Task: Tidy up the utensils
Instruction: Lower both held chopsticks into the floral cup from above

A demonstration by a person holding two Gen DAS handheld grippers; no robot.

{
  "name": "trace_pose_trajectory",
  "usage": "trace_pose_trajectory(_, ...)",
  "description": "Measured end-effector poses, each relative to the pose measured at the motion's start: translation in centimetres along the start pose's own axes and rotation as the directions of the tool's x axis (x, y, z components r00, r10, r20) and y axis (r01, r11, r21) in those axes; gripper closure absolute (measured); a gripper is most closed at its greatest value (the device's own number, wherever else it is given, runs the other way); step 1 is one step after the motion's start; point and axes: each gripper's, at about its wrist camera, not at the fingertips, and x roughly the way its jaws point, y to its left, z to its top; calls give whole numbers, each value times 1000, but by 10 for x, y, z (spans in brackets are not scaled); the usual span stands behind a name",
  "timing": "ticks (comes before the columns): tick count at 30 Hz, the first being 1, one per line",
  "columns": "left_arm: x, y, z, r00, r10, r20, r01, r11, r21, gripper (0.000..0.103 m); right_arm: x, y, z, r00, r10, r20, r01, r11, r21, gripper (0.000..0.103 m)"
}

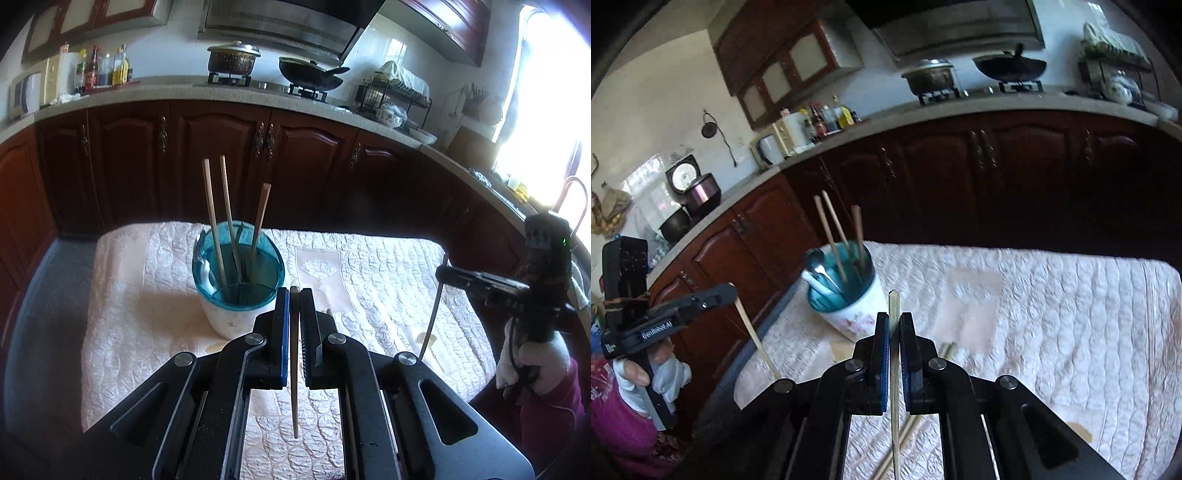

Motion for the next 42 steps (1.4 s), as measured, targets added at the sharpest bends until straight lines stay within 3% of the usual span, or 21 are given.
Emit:
trace_pose_trajectory(17,-22,9,34,997,27,78,-28,1000,6,99,20,64,73,997,54,63,-46,992,-121,98)
trace_pose_trajectory(28,-43,33,86,979,68,192,-63,998,-29,99,38,88,109,993,74,95,-58,986,-159,98)
trace_pose_trajectory(42,1,38,130,948,182,261,-189,982,3,99,91,85,151,988,45,149,-28,993,-116,98)
